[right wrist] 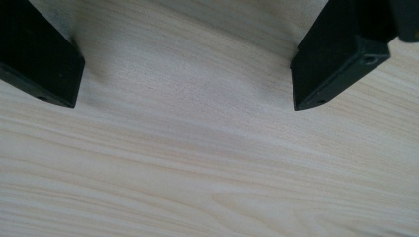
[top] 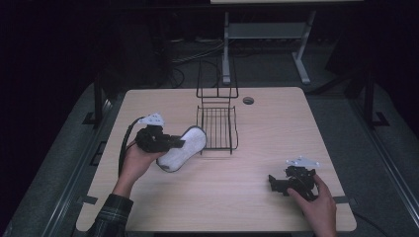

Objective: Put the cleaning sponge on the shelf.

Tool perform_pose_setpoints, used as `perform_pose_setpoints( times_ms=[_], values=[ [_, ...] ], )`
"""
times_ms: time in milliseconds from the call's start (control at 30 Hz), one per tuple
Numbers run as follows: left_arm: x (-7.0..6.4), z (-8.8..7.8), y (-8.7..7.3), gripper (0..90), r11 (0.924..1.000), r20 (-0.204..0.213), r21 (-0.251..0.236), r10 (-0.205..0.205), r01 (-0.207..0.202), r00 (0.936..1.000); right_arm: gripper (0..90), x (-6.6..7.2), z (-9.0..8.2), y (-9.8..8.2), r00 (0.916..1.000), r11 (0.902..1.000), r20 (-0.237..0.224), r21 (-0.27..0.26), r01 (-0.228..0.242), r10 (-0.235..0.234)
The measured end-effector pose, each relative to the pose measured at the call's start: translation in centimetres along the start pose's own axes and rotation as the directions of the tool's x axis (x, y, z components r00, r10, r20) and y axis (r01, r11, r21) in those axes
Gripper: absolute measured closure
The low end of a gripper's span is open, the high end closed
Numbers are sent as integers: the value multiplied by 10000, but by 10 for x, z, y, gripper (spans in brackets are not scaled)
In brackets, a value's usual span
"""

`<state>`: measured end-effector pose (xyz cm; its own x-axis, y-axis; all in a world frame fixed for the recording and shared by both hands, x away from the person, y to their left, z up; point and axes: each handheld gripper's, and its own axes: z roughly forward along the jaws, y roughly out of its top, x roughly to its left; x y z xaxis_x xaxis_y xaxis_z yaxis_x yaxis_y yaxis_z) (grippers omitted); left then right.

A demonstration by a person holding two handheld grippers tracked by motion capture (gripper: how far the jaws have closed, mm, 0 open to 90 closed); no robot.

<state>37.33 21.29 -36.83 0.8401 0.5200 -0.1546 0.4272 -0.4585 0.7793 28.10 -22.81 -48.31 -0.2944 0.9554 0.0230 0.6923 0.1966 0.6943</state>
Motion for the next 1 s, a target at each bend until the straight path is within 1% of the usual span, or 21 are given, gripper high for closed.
perform_pose_setpoints(
  times_ms=[100, 367, 467, 533, 600, 833, 933, 1000],
  values=[
    [3, 3, 4, 772, 10000, 44, -78, -47, 47, 10000, 0, 0, 0, 0, 10000, 10000, 7, 4, -10, 10],
    [11, 10, 17, 771, 10000, -64, -91, 26, -27, 10000, 0, 0, 0, 0, 10000, 10000, 0, 3, -14, 14],
    [14, 13, 21, 771, 9998, -29, -169, -60, 60, 10000, 0, 0, 0, 0, 10000, 10000, -2, 3, -8, 8],
    [15, 16, 25, 771, 9998, -42, -179, -27, 26, 10000, 0, 0, 0, 0, 10000, 10000, 0, 2, -4, 4],
    [17, 18, 27, 771, 9995, 6, -274, -125, 126, 9999, 0, 0, 0, 0, 10000, 10000, -1, 4, -16, 16],
    [24, 30, 36, 770, 9994, 17, -334, -132, 132, 9999, 0, 0, 0, 0, 10000, 10000, -1, 6, -18, 18],
    [28, 35, 39, 770, 9991, 68, -342, -240, 242, 9997, 0, 0, 0, 0, 10000, 10000, -1, 4, -15, 15],
    [30, 39, 41, 770, 9986, 94, -429, -320, 324, 9994, 0, 0, 0, 0, 10000, 10000, -1, 10, -28, 28]
  ],
)
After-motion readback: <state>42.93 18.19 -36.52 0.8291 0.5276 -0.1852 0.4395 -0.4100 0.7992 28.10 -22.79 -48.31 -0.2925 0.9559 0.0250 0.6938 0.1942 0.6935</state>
